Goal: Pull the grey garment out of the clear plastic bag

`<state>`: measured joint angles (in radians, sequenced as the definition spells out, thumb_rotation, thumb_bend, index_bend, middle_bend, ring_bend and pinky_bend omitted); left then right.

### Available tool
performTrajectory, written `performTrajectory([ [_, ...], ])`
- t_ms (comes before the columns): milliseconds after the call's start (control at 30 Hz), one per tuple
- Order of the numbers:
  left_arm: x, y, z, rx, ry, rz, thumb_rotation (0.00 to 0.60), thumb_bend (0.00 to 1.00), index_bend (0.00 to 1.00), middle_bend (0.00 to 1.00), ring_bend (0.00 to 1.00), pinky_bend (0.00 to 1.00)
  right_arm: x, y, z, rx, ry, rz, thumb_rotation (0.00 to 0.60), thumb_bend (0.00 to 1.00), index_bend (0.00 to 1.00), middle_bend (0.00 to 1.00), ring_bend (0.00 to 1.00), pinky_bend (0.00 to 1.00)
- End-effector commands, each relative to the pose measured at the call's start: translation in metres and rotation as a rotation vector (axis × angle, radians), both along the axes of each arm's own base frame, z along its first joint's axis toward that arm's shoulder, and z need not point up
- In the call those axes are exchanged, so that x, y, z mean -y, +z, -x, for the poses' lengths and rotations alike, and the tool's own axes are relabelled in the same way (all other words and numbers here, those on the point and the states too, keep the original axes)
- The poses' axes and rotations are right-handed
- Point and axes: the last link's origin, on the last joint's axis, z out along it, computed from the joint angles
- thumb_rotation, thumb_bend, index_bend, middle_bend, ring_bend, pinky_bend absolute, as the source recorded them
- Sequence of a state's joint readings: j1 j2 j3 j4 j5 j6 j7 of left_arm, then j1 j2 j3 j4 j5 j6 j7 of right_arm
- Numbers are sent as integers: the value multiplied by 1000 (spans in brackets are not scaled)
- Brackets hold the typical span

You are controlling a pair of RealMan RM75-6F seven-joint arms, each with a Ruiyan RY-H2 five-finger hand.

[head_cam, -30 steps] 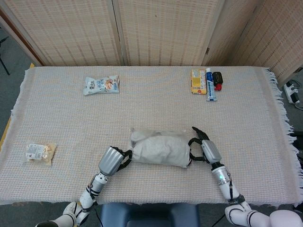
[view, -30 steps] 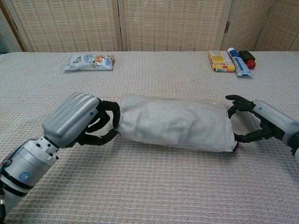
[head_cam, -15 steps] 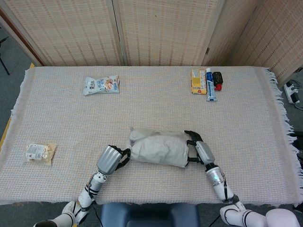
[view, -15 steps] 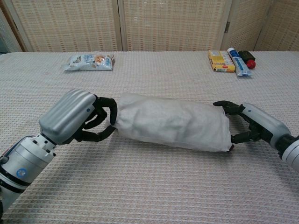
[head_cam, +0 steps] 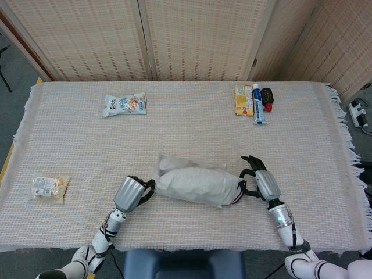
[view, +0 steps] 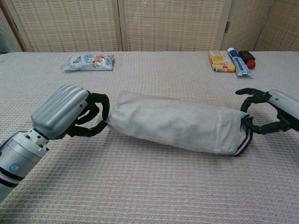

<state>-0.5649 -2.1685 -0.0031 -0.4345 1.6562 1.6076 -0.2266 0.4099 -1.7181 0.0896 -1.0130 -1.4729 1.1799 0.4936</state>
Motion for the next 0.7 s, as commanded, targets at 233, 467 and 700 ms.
performTrajectory([
  [233,-13,22,27,-80,42,-64,600,623,793,1000,1000,1000,-2,49,35,-128,-28,80,600,513,687,94,0,0],
  [467,-22,50,57,-146,101,-131,600,624,793,1000,1000,1000,-5,103,73,-248,-111,161,600,513,687,95,0,0],
  [700,-18,68,81,-190,144,-160,600,624,795,1000,1000,1000,-8,136,99,-295,-186,213,600,513,687,95,0,0],
])
